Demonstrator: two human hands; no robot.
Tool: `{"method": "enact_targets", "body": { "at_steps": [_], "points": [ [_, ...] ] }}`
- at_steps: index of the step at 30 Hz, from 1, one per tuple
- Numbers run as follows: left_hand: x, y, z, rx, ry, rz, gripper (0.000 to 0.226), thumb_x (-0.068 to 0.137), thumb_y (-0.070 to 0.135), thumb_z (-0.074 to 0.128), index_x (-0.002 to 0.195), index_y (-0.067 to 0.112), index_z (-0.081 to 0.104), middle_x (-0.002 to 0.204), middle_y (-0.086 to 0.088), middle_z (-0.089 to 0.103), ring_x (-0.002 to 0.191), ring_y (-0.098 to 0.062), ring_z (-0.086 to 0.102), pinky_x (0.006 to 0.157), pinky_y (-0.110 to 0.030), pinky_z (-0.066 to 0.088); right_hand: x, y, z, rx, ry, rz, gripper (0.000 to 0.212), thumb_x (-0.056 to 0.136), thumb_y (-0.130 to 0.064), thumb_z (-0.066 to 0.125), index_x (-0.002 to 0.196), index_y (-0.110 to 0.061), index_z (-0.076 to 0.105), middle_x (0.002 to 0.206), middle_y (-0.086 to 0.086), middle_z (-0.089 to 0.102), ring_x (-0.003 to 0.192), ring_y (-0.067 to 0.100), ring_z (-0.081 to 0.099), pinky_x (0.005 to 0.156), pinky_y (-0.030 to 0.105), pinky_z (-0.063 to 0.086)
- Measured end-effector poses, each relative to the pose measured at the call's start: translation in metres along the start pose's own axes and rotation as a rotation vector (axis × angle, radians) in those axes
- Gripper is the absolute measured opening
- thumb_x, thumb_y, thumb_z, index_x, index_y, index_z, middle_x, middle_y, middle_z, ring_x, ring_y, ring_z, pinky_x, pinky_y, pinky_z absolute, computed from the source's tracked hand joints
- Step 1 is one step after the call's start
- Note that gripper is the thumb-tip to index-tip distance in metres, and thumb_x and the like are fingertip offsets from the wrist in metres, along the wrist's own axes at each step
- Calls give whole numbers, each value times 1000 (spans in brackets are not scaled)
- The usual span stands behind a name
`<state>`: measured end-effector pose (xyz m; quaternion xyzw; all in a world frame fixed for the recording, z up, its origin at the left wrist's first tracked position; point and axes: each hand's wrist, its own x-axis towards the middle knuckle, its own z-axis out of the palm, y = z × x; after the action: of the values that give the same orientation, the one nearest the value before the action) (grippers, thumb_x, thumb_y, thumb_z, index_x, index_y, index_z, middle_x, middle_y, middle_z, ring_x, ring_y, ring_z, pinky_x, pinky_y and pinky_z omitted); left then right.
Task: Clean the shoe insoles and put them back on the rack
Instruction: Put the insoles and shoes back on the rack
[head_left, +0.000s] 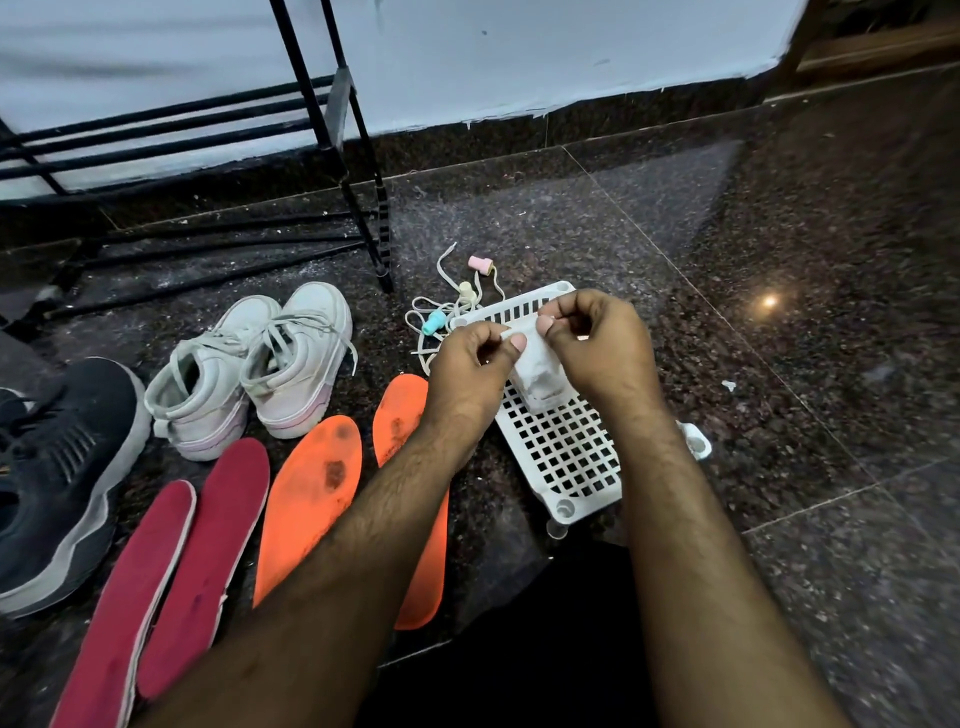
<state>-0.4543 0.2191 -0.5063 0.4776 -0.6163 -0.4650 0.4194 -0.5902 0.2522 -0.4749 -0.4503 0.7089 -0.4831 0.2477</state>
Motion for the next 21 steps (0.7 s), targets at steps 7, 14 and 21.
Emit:
{"method": "enact_targets", "body": {
  "at_steps": [7, 14, 21],
  "points": [
    [11, 4, 23, -181, 58, -173, 13, 100, 13, 61, 95, 2, 62, 65, 0, 63, 48, -6, 56, 41, -17, 41, 9, 11, 0, -10, -88, 89, 27, 90, -28, 69, 114, -28, 55, 94, -4, 61, 87, 20, 67, 76, 40, 58],
    [19, -15, 28, 239, 148, -100, 11, 90, 22, 73, 87, 18, 64, 69, 7, 61, 59, -12, 58, 59, -25, 51, 21, 23, 9, -294, -93, 111, 23, 84, -21, 75, 98, -27, 58, 100, -2, 62, 95, 18, 61, 86, 36, 53],
    [12, -14, 39, 607, 213, -22, 19, 87, 32, 74, 95, 28, 57, 93, 8, 60, 80, -17, 58, 64, -33, 48, 25, 36, 20, -422, -66, 104, 17, 79, -27, 81, 73, -24, 65, 95, 1, 66, 83, 18, 65, 79, 33, 56]
  ]
}}
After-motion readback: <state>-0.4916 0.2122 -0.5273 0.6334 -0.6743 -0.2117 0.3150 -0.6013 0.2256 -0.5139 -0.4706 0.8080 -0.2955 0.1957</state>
